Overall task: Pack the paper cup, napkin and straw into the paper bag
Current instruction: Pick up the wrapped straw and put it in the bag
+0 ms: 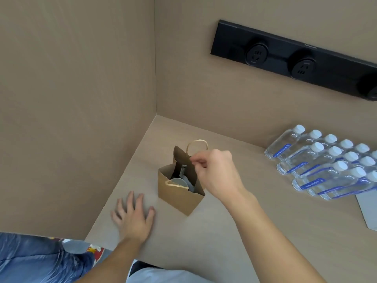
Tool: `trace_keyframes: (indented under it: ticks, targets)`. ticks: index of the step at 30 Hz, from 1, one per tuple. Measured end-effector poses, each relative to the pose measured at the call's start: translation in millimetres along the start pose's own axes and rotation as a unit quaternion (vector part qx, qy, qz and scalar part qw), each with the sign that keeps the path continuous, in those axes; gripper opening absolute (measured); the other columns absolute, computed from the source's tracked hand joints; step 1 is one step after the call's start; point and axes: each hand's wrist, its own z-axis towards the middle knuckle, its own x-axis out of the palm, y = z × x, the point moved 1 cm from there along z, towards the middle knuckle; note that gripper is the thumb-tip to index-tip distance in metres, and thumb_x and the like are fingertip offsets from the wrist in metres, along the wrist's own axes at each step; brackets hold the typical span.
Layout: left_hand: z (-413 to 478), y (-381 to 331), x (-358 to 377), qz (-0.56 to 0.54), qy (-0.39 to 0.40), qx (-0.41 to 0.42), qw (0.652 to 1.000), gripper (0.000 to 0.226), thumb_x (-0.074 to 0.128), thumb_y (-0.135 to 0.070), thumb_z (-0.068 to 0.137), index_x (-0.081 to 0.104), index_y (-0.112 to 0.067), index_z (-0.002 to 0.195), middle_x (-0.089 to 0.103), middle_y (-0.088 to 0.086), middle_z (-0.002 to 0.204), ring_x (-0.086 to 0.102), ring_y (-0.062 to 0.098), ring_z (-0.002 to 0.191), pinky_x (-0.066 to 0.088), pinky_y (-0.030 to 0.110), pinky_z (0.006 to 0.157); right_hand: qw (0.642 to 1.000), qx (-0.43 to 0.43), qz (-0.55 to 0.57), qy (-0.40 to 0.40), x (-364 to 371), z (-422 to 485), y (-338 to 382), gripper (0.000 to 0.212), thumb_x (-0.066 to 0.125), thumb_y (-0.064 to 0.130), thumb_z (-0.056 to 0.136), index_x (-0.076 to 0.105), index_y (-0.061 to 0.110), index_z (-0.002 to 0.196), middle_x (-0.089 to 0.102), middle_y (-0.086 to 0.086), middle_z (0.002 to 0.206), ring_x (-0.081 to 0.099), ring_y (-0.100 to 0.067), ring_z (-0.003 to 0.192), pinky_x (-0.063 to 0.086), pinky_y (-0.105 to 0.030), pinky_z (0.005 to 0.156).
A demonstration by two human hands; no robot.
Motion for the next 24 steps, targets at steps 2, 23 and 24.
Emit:
trace_keyframes:
  ticks: [2,23,24]
  targets:
    - [9,-8,-21,-0.097,-0.004,0.036,0.995,0.055,0.052,-0.042,0.094,0.042,-0.019,0.142,0.043,0.009,0.151,0.031,0.034,0.141,0.024,0.051,0.114,0.999,0.009,0.033,-0.040,-11,-10,-2,0.023,0.058,0.012,0.085,0.077,0.020,0.096,0.077,-0.004,0.084,0.071,-0.021,0.080,0.059,-0.033,0.079]
    - [28,-71,-144,-0.283,0.167,0.237,0.914,0.039,0.064,-0.023,0.068,0.064,-0.049,0.098,0.073,-0.012,0.091,0.069,0.012,0.088,0.055,0.025,0.076,0.979,0.155,0.126,0.034,66,-59,-54,0.061,0.082,0.032,0.071,0.059,0.022,0.127,0.055,0.007,0.117,0.053,-0.011,0.097,0.044,-0.023,0.078]
    - [29,-72,-144,-0.286,0.169,0.243,0.912,0.038,0.063,-0.026,0.067,0.064,-0.049,0.098,0.073,-0.013,0.089,0.069,0.010,0.086,0.056,0.026,0.075,0.980,0.151,0.128,0.024,69,-57,-55,0.056,0.081,0.032,0.072,0.061,0.023,0.124,0.055,0.006,0.114,0.053,-0.011,0.096,0.044,-0.022,0.078]
